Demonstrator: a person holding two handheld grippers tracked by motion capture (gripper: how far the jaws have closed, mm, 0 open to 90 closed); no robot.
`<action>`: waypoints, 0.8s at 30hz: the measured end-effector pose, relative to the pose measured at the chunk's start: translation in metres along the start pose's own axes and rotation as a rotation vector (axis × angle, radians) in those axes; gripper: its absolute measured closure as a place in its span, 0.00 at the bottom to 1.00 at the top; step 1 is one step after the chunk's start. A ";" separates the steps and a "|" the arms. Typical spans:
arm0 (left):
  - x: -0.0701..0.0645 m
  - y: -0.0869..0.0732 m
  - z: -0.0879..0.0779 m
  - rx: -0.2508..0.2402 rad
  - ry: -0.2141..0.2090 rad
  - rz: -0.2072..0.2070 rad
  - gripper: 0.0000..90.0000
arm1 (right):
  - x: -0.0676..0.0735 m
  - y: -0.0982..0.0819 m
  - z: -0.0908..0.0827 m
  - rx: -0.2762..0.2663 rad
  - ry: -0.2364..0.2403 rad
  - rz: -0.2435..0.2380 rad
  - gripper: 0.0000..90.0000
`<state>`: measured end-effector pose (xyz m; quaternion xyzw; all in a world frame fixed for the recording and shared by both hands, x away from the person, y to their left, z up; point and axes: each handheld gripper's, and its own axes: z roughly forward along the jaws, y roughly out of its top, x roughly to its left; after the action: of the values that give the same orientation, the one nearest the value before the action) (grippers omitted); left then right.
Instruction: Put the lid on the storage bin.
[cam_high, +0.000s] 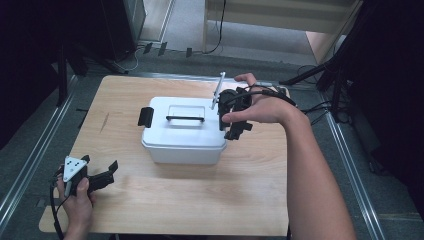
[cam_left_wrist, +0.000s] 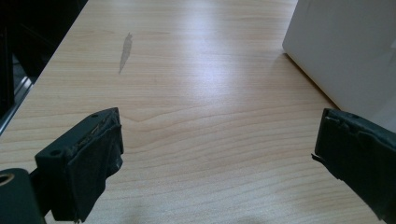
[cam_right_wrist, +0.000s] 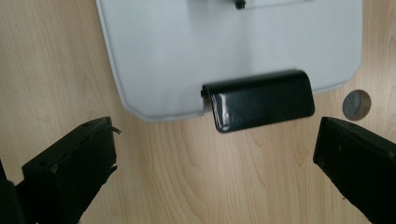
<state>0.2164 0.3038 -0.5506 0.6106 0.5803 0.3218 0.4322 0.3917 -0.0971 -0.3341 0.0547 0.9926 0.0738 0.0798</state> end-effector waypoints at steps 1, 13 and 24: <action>0.000 0.000 0.000 0.001 0.000 0.000 0.02 | -0.001 -0.003 0.000 -0.002 -0.001 -0.001 0.00; -0.001 0.000 0.000 -0.004 -0.003 -0.001 0.02 | 0.000 -0.034 -0.005 -0.011 -0.011 0.042 0.00; -0.001 0.000 0.000 -0.004 -0.001 0.006 0.02 | 0.005 -0.062 0.000 -0.007 -0.004 0.073 0.00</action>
<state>0.2159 0.3026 -0.5507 0.6117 0.5775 0.3242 0.4327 0.3812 -0.1576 -0.3440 0.0909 0.9895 0.0801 0.0793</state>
